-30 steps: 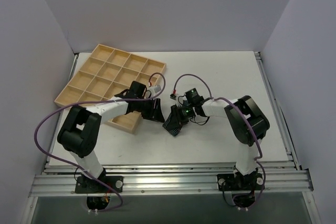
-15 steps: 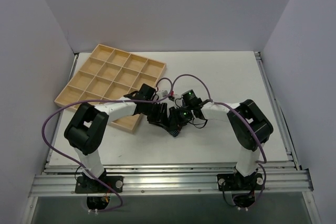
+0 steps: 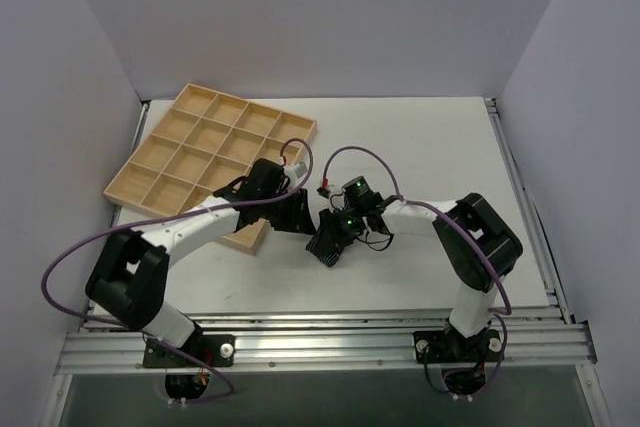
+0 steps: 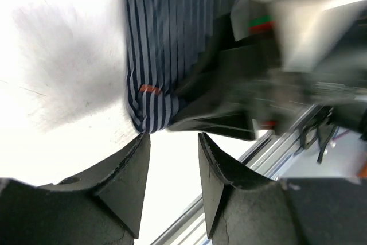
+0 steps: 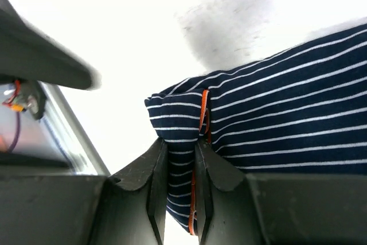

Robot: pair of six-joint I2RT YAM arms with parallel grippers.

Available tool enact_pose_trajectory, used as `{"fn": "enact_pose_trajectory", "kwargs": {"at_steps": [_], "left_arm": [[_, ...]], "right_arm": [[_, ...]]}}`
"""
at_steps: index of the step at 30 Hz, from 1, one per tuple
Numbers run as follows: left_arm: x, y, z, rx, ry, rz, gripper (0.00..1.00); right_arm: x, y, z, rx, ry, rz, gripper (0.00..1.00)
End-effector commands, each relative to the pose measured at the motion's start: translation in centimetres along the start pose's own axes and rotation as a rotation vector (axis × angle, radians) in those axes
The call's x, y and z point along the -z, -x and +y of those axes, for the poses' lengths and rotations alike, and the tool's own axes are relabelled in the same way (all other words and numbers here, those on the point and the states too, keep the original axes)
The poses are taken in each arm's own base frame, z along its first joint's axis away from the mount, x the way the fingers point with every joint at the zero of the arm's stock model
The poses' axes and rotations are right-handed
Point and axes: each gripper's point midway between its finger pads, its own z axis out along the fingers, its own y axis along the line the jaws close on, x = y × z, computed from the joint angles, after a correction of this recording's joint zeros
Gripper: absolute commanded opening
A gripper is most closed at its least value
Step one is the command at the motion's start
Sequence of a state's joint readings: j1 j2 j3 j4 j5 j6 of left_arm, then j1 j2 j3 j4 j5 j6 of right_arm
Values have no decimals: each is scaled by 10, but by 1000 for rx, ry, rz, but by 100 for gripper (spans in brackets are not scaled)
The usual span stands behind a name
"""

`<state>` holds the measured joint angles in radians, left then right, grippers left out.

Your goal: Roll the underwear

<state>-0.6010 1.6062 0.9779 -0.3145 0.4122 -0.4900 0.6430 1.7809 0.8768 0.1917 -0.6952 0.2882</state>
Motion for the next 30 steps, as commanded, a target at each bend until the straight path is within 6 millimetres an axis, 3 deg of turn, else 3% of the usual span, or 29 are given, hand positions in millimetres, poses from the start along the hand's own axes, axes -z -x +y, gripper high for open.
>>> {"fn": "enact_pose_trajectory", "kwargs": {"at_steps": [1, 4, 5, 8, 12, 13, 14, 15, 16, 18, 20, 22, 30], "left_arm": [[31, 33, -18, -85, 10, -181, 47], [48, 37, -21, -144, 52, -294, 47], [63, 42, -26, -172, 54, -357, 46], [86, 54, -24, -179, 77, -478, 39], [96, 77, -8, -27, 23, -473, 29], [94, 78, -4, -10, -8, -430, 34], [84, 74, -2, -1, -71, -350, 47], [85, 82, -7, -68, -73, -340, 51], [79, 70, -3, -76, -34, -268, 52], [70, 66, -1, -153, 50, -213, 44], [60, 52, 6, -117, 68, -141, 43], [53, 38, 11, -53, 97, -122, 56], [24, -8, 14, 164, 144, -42, 62]], "right_arm": [[-4, -28, 8, -62, 68, 115, 0], [-8, -32, 11, -69, 104, 127, 0], [-8, -34, 12, -70, 113, 132, 0], [-9, -32, 11, -52, 113, 133, 0], [-9, -35, 10, -40, 121, 155, 0], [-8, -35, 11, -35, 127, 159, 0], [-9, -38, 11, -37, 133, 166, 0], [-8, -42, 14, -44, 156, 183, 0], [-7, -44, 15, -46, 164, 193, 0], [-7, -49, 11, -40, 152, 210, 0], [-6, -51, 9, -43, 142, 211, 0], [-7, -47, 7, -41, 128, 191, 0], [-10, -39, 3, -18, 41, 123, 1]]}}
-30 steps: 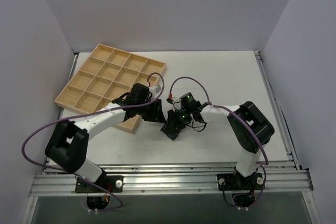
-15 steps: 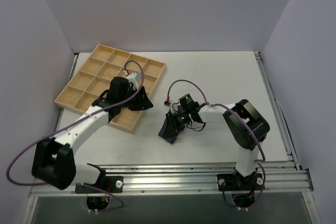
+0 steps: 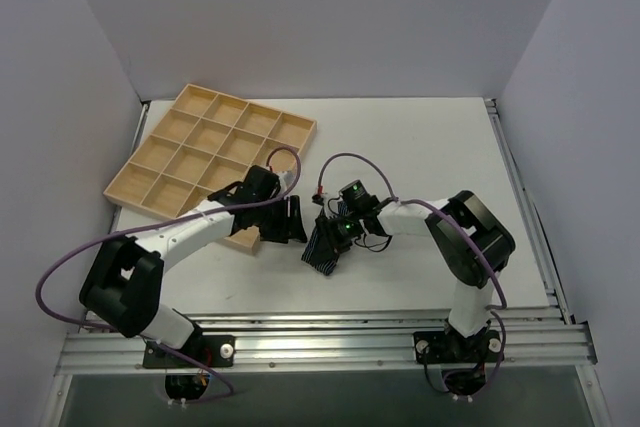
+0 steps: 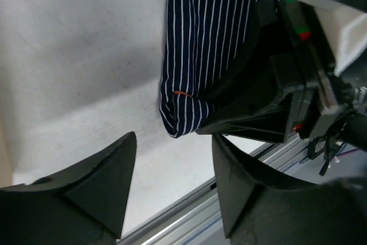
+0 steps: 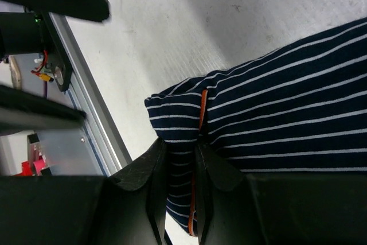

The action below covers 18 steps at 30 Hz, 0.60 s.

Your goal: Roll the underwear

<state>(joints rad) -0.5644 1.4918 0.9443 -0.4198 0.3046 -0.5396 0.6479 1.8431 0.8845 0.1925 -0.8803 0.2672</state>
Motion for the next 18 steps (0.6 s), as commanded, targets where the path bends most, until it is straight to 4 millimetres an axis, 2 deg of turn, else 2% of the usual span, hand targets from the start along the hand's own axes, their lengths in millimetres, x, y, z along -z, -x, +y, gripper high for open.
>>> {"fn": "enact_pose_trajectory", "kwargs": {"at_steps": [1, 5, 11, 15, 18], "left_arm": [[-11, -13, -7, 79, 48, 27, 65], [-28, -28, -8, 127, 98, 84, 65], [-43, -46, -7, 194, 159, 120, 65], [-43, -48, -1, 244, 227, 93, 65], [-36, -44, 1, 280, 277, 50, 65]], "right_arm": [[-2, -17, -16, -13, -125, 18, 1], [-4, -18, -16, -14, -134, 6, 2], [-4, -16, -17, -9, -165, -12, 2], [-4, -13, -17, -1, -183, -21, 2], [-5, -11, -16, 4, -191, -28, 2]]}}
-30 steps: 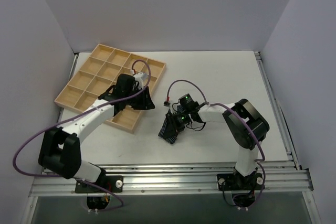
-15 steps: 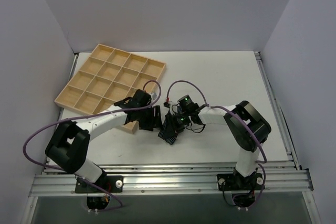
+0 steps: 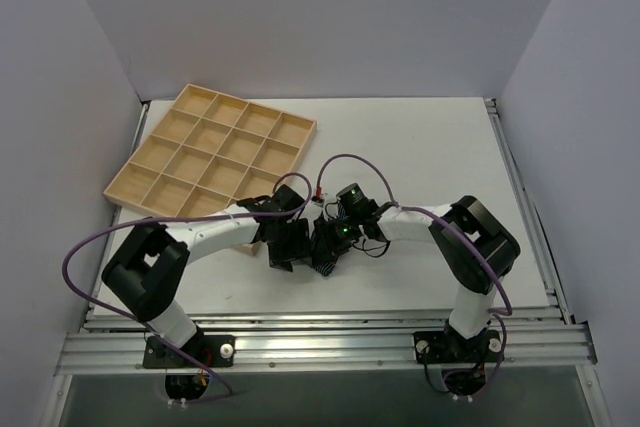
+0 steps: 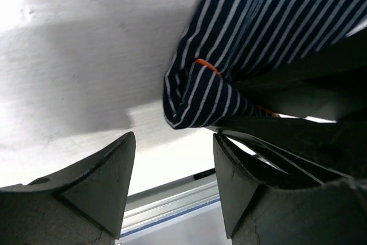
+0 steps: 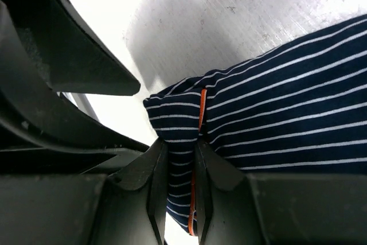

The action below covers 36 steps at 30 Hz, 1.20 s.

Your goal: Roll the underwear

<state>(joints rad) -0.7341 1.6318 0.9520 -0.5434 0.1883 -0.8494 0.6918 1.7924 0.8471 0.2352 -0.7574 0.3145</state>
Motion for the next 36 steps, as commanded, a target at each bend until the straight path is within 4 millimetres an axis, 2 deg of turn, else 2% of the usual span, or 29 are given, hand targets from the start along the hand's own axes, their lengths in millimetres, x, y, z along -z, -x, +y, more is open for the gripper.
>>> {"fn": "enact_pose_trajectory", "kwargs": {"at_steps": [1, 4, 7, 8, 11, 16, 23, 30, 36], "left_arm": [[12, 28, -9, 83, 25, -165, 65], [32, 33, -12, 129, -6, -220, 65], [45, 41, -4, 254, 19, -282, 65], [47, 38, 3, 295, 51, -275, 64], [49, 43, 6, 383, 70, -295, 63], [36, 39, 9, 467, 129, -247, 62], [33, 47, -7, 500, 74, -281, 62], [18, 39, -4, 522, 86, -254, 61], [7, 36, -4, 560, 78, -249, 52]], "right_arm": [[-4, -14, -16, -14, -107, 23, 2], [-5, -16, -18, -19, -114, 26, 2], [-5, -17, -18, -23, -118, 19, 2], [-5, -17, -18, -24, -120, 18, 2], [-6, -17, -17, -30, -124, 13, 2], [-7, -15, -15, -35, -129, -1, 2], [-11, -14, -12, -28, -134, -1, 2], [-14, -15, -11, -29, -135, -5, 2], [-15, -14, -10, -29, -135, -11, 2]]}}
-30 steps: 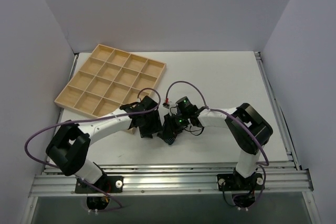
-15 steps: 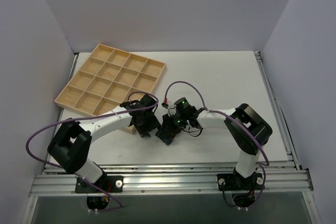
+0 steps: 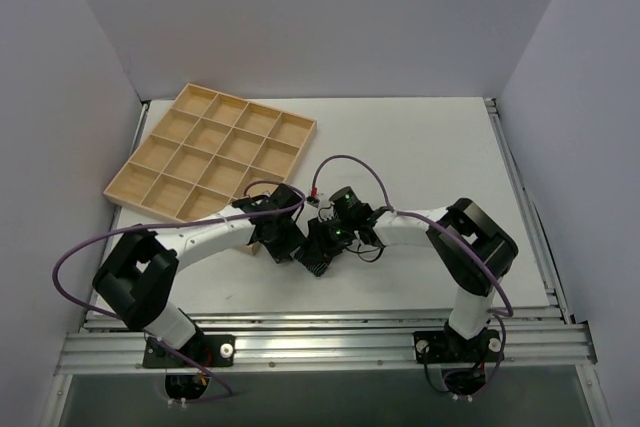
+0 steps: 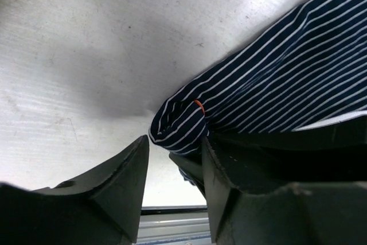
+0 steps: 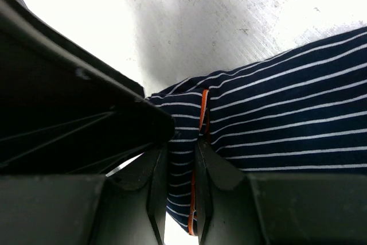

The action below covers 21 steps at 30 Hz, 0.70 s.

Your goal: Roll the underwear

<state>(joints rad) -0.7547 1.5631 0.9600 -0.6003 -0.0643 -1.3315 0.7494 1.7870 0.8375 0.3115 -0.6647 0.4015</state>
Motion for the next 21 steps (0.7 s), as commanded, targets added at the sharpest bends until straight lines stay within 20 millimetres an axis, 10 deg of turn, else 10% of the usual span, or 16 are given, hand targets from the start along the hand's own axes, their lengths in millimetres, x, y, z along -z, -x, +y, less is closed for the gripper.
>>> {"fn": "enact_pose_trajectory", "kwargs": {"at_steps": [1, 10, 21], "left_arm": [[-8, -1, -9, 101, -7, -13, 49], [-18, -6, -8, 108, 37, -5, 46], [-29, -14, 5, 124, 92, 14, 2]], "right_arm": [[-3, -20, -18, -19, -94, 37, 2], [-5, -25, -13, -24, -86, 41, 3], [7, -16, -15, -26, -159, -6, 22]]}}
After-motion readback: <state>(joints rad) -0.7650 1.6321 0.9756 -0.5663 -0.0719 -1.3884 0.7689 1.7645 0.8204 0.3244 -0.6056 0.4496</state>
